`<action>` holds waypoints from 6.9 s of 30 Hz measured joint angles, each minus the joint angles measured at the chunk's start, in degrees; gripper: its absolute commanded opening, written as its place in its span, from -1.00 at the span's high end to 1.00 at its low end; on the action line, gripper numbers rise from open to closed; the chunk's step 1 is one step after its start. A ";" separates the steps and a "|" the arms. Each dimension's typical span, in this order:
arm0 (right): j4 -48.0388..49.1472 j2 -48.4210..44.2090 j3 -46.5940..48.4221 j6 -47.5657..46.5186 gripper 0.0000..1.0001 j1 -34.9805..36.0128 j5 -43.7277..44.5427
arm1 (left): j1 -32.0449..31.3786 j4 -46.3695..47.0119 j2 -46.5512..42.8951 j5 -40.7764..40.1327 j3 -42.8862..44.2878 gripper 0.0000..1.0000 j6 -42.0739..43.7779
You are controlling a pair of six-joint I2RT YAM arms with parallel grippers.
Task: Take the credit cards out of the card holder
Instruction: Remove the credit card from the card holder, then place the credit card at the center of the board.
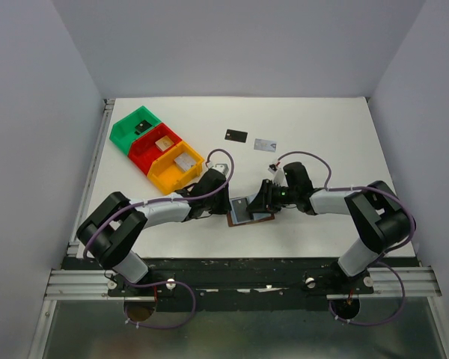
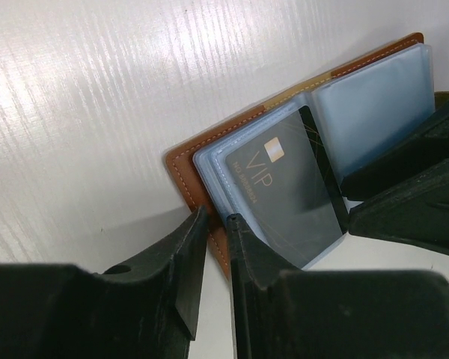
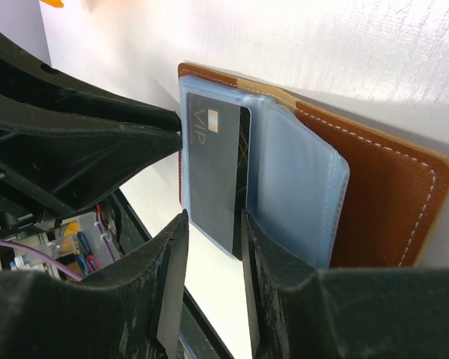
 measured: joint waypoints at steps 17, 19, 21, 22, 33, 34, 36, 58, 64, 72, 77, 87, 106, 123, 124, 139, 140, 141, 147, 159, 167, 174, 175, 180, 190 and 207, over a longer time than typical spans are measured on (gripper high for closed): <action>0.63 1.07 -0.11 -0.15 0.18 0.00 0.15 | -0.02 0.61 1.60 0.04 1.14 0.42 -0.02; 1.79 1.07 -0.48 0.26 0.18 -0.02 0.04 | -0.07 0.76 1.81 0.04 1.29 0.42 -0.04; 2.82 1.07 -1.01 0.76 0.18 0.00 -0.26 | -0.07 0.94 1.92 0.04 1.29 0.42 -0.04; 3.54 1.07 -1.38 1.01 0.18 0.00 -0.46 | -0.07 1.03 1.97 0.04 1.31 0.42 -0.04; 9.81 1.05 -3.32 3.45 0.21 -0.04 -3.41 | -0.07 1.27 2.36 0.02 1.51 0.51 -0.04; 10.58 1.05 -3.54 3.82 0.21 -0.07 -3.67 | -0.07 1.27 2.36 0.02 1.51 0.50 -0.04; 11.72 1.07 -3.80 4.42 0.21 -0.07 -4.13 | -0.07 1.38 2.40 0.04 1.51 0.52 -0.04; 15.30 5.99 -2.54 8.31 0.20 -0.33 -6.25 | -0.07 5.31 2.75 0.52 0.31 0.62 -0.48; 15.89 7.19 -1.90 9.51 0.20 -0.33 -6.27 | -0.15 6.12 2.75 0.50 -0.04 0.62 -0.46; 16.76 8.76 0.22 10.03 0.20 -0.11 -6.45 | -0.44 6.47 2.75 0.50 -0.22 0.52 -0.31; 16.26 8.63 0.28 9.68 0.21 0.07 -6.40 | -0.50 6.60 2.75 0.50 -0.33 0.57 -0.28; 6.36 2.64 0.31 5.16 0.22 0.48 -4.76 | -1.11 6.58 2.93 0.85 -0.22 1.00 -0.76; -1.95 -2.80 0.31 1.73 0.23 0.48 -2.03 | -1.11 6.47 4.55 1.97 1.38 1.00 -1.18; -3.04 -6.25 -0.98 1.66 0.28 -0.31 -1.49 | -1.03 6.34 4.70 2.03 1.53 1.00 -1.84; -3.06 -6.45 -1.09 1.66 0.28 -0.39 -1.46 | -1.01 6.34 4.70 2.03 1.53 1.00 -1.86; -3.45 -8.79 -2.64 1.57 0.61 -0.85 0.50 | -1.01 6.34 4.68 2.01 1.51 1.00 -2.10; -3.50 -8.98 -2.78 1.55 0.63 -0.94 0.68 | -1.01 6.34 4.66 2.01 1.49 1.00 -2.10; -3.61 -9.25 -2.97 1.55 0.67 -1.07 0.92 | -1.01 6.34 4.63 2.01 1.49 1.00 -2.10; -4.90 -10.60 -3.80 1.42 0.79 -1.25 2.21 | -1.01 6.64 4.52 1.99 1.20 1.00 -2.19; -14.82 -19.47 -4.74 -1.09 1.00 -2.34 6.45 | -1.01 6.97 3.61 2.05 0.20 0.79 -2.12; -26.23 -28.81 -3.37 -4.35 1.00 -2.34 10.49 | -1.07 2.47 2.32 3.26 2.12 -0.15 -0.20; -34.73 -35.30 2.01 -8.55 1.00 -2.34 14.88 | -1.29 -1.42 -2.43 3.37 8.15 -0.93 0.90; -35.50 -35.78 2.75 -9.49 0.99 -2.36 15.08 | -1.36 -1.92 -3.61 3.34 9.20 -0.97 1.27; -38.21 -37.83 5.68 -14.53 1.00 -2.38 15.13 | -1.11 -2.12 -13.07 3.54 10.19 -0.98 2.58; -40.96 -41.55 9.97 -22.01 1.00 -1.68 -1.07 | 7.37 14.99 -30.97 24.68 -2.71 -0.73 2.64; -53.35 -35.47 20.87 -30.77 1.00 6.80 -13.73 | 8.55 42.40 -18.86 61.57 -2.67 -0.22 -10.62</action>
